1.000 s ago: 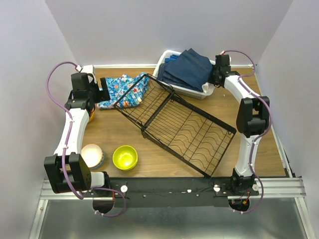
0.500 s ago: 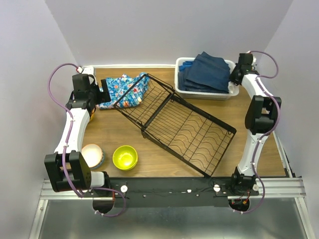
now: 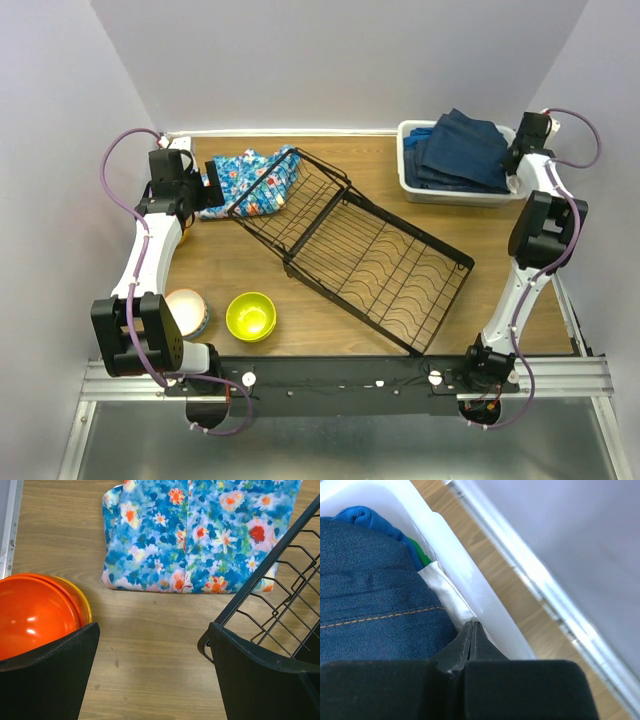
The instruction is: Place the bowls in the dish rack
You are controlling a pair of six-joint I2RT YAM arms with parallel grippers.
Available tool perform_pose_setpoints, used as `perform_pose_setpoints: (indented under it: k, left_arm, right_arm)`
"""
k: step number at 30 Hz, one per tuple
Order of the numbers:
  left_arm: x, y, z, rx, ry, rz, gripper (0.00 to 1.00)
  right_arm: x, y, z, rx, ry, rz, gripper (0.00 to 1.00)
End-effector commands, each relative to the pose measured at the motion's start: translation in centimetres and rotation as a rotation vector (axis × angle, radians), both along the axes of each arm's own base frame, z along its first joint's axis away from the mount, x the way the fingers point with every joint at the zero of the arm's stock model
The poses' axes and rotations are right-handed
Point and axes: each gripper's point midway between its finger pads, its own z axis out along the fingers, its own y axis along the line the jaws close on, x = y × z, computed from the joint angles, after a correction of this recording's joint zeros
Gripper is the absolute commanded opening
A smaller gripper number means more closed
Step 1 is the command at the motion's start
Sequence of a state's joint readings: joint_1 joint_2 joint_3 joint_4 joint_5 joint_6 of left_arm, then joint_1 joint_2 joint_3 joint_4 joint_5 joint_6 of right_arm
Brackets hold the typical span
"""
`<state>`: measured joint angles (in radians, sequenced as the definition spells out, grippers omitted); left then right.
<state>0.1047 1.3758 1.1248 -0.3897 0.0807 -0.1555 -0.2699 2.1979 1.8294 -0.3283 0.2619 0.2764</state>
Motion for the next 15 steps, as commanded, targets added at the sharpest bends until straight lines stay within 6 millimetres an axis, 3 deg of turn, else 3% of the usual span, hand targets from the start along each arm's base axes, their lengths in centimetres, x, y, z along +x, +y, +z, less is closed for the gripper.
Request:
perform_pose_setpoints:
  k: [1,9,15]
  left_arm:
    - [0.8,-0.4,0.9,-0.02,-0.033,-0.015,0.99]
    - [0.5,-0.3,0.8,-0.016,-0.033,-0.011,0.99]
    - [0.5,-0.3,1.1,-0.012,-0.037,-0.014,0.99]
  right_arm:
    - [-0.6,-4.7,-0.9,-0.102,0.034,-0.087,0.01]
    - [-0.6,-7.1,-0.6,-0.176,0.03,-0.11,0.01]
    - [-0.1,-7.3,-0.1,-0.197,0.015,-0.086,0.01]
